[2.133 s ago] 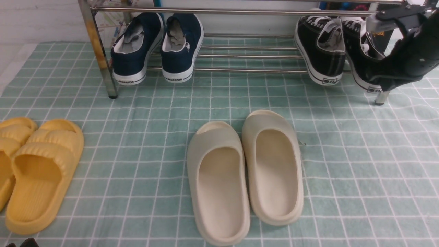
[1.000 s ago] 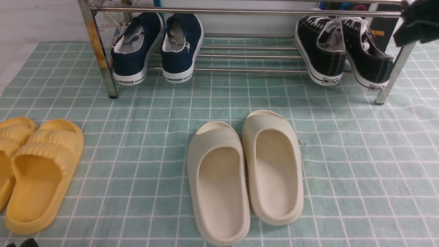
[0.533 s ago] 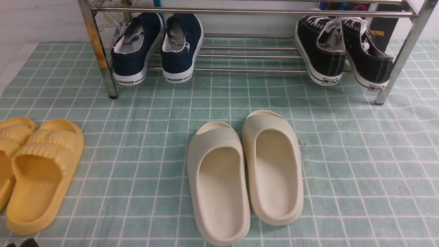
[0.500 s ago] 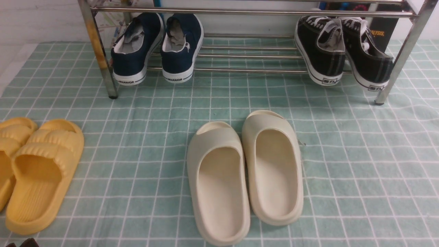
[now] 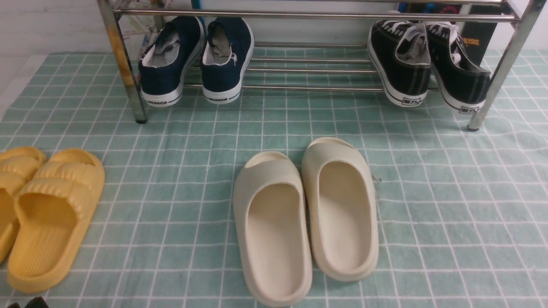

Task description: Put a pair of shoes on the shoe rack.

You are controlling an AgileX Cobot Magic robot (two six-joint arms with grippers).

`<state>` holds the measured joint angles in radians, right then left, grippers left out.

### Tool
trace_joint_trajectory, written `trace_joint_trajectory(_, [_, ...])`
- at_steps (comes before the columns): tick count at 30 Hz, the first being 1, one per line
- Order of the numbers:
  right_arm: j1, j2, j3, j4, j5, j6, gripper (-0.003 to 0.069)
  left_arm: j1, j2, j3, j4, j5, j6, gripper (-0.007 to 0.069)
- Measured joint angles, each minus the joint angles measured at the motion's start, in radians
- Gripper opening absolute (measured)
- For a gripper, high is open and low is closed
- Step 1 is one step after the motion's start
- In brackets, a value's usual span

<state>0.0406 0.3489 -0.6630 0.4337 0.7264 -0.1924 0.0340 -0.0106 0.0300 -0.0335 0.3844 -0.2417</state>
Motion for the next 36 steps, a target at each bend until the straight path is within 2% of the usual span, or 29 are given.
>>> trace_joint_trajectory(9, [0.000,-0.010,0.163,0.003,-0.265,-0.076,-0.0003,0.000,0.000,0.000,0.000,0.000,0.000,0.0238])
trace_joint_trajectory(10, [0.000,-0.035,0.222,-0.007,-0.344,-0.091,-0.0003,0.000,0.000,0.000,0.000,0.000,0.000,0.0238])
trace_joint_trajectory(12, [0.000,-0.062,0.265,-0.041,-0.394,-0.094,-0.0003,0.000,0.000,0.000,0.000,0.000,0.000,0.0238])
trace_joint_trajectory(16, [-0.011,-0.203,0.444,-0.278,-0.528,-0.055,-0.0003,0.000,0.000,0.000,0.000,0.000,0.000,0.0238])
trace_joint_trajectory(17, [-0.011,-0.209,0.444,-0.290,-0.531,-0.049,-0.0003,0.000,0.000,0.000,0.000,0.000,0.000,0.0238])
trace_joint_trajectory(18, [-0.031,-0.258,0.507,-0.364,-0.547,0.014,-0.0003,0.000,0.000,0.000,0.000,0.000,0.000,0.0238])
trace_joint_trajectory(21, [-0.084,-0.329,0.615,-0.466,-0.554,0.172,-0.0003,0.000,0.000,0.000,0.000,0.000,0.000,0.0238])
trace_joint_trajectory(25, [-0.159,-0.359,0.688,-0.537,-0.486,0.350,-0.0003,0.000,0.000,0.000,0.000,0.000,0.000,0.0238])
trace_joint_trajectory(30, [-0.164,-0.359,0.690,-0.563,-0.419,0.381,-0.0003,0.000,0.000,0.000,0.000,0.000,0.000,0.0238])
trace_joint_trajectory(36, [-0.092,-0.359,0.683,-0.571,-0.358,0.382,-0.0003,0.000,0.000,0.000,0.000,0.000,0.000,0.0238])
